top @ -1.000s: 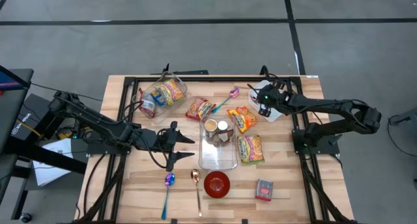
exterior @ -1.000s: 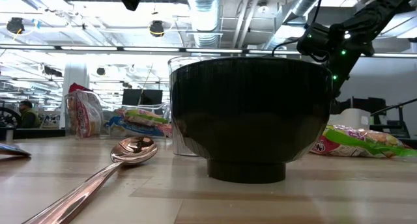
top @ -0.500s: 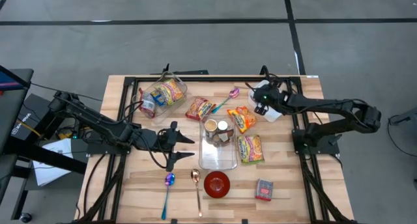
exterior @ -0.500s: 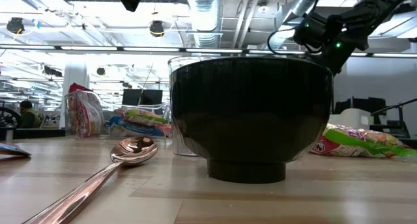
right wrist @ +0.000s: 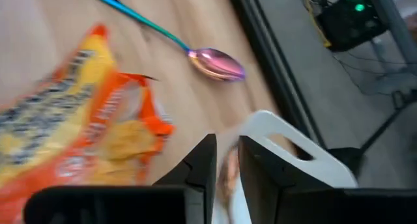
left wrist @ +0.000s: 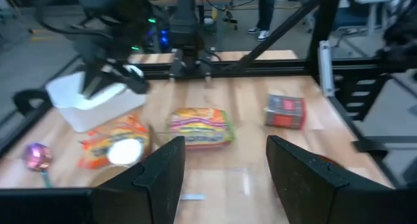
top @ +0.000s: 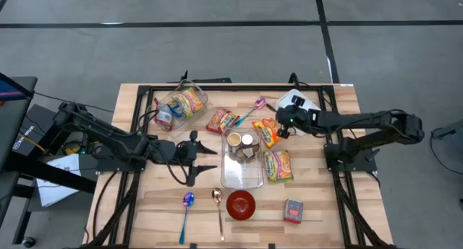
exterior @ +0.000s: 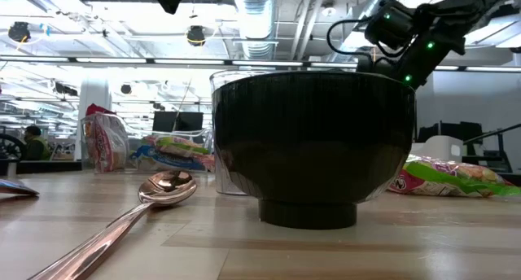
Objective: Pick & Place Food Item
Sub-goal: Put the bottom blue spoon into the white bin
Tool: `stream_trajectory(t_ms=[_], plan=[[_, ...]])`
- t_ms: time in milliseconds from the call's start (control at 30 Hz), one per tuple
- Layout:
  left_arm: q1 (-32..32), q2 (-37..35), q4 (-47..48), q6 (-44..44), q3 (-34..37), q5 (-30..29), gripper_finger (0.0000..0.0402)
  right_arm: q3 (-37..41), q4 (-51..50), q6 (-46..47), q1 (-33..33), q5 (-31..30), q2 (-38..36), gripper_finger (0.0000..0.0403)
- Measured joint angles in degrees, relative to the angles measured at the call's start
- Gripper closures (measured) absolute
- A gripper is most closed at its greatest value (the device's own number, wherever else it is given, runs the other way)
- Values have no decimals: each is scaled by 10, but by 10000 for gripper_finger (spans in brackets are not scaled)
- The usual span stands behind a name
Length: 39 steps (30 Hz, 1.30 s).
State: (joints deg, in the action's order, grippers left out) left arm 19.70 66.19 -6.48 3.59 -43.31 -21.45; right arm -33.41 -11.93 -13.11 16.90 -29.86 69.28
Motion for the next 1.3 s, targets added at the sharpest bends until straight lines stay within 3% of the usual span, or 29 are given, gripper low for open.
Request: stream_trajectory(t_ms=[267,433,800,1100,1300], plan=[[-48,0,-17,-58,0,0,192,0,-67,96,-82,-1,-30,345],[-69,0,-41,-90,0,0,192,0,-113,178,-144,0,-97,345],[-83,0,-65,-156,0,2,192,0,-111,288,-329,24,-235,345],[-83,0,-111,-216,0,9,192,0,-26,317,-458,25,-212,345],[-83,0,-141,-219,0,9,192,0,40,307,-503,18,-179,344]])
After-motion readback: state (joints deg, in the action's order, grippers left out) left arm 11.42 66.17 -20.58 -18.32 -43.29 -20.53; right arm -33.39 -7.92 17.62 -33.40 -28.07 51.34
